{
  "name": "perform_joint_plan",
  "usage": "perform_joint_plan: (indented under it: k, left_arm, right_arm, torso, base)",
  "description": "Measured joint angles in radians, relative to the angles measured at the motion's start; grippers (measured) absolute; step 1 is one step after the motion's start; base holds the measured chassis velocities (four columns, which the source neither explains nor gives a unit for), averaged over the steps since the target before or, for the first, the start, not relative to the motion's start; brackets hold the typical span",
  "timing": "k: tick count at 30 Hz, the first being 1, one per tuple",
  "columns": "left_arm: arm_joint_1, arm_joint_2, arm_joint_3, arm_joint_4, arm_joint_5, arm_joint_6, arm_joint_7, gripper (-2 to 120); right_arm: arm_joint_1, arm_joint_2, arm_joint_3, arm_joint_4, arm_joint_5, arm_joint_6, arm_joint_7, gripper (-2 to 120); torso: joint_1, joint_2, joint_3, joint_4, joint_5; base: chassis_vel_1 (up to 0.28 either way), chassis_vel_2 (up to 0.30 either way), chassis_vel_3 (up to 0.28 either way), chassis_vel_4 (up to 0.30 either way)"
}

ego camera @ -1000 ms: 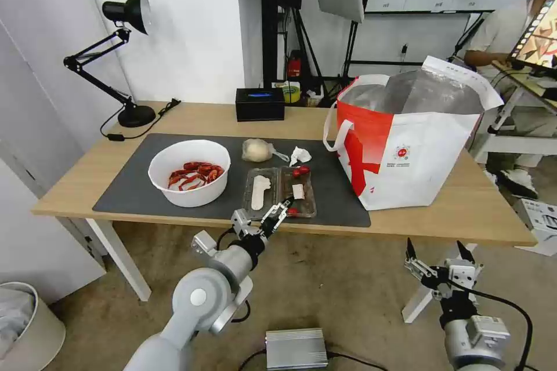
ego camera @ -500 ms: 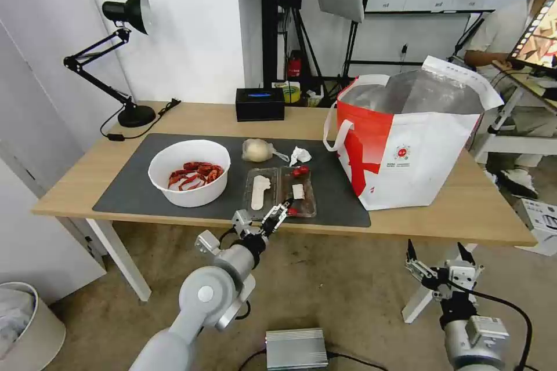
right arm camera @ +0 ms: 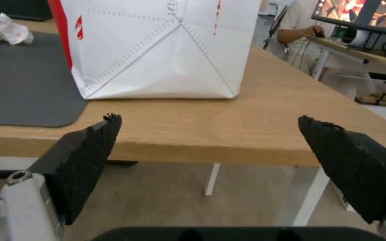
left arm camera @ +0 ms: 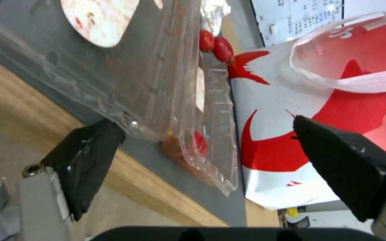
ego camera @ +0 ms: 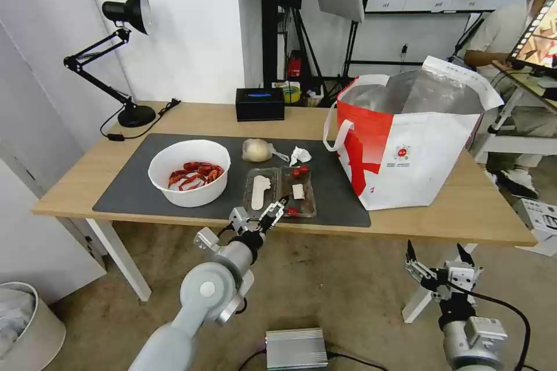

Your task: Pick up the trash from the table and place it into the takeout bag.

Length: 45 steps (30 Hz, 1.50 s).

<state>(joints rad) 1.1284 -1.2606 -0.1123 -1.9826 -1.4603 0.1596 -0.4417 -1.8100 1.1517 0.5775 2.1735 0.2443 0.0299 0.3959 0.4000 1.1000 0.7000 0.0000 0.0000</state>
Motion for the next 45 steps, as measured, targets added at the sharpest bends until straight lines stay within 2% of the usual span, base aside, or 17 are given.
perform_joint_plan:
  k: [15,24,32,45]
  left_arm:
    - [0.002,0.015,-0.024,0.001,0.087,-0.005,0.03,100]
    - [-0.012,0.033,-0.028,-0.014,0.147,-0.025,0.069,100]
    - [-0.056,0.04,-0.002,-0.01,0.182,-0.056,0.091,100]
    - [-0.109,0.04,0.044,-0.019,0.218,-0.061,0.126,100]
  right_arm:
    - [0.009,0.002,-0.007,-0.01,0.001,0.006,-0.001,100]
    - [0.012,0.004,-0.012,-0.012,0.0,0.007,-0.001,100]
    - [0.015,0.008,-0.017,-0.014,-0.001,0.008,-0.002,100]
    - [0.013,0.018,-0.017,-0.012,-0.004,0.009,-0.002,100]
  torso:
    - [0.0,0.0,0.0,0.0,0.0]
    - [0.0,0.0,0.0,0.0,0.0]
    - [0.0,0.0,0.0,0.0,0.0]
    - [0.0,0.0,0.0,0.0,0.0]
  base:
    - [0.0,0.0,0.0,0.0]
    - [0.0,0.0,0.0,0.0]
    - [0.0,0.0,0.0,0.0]
    - [0.0,0.0,0.0,0.0]
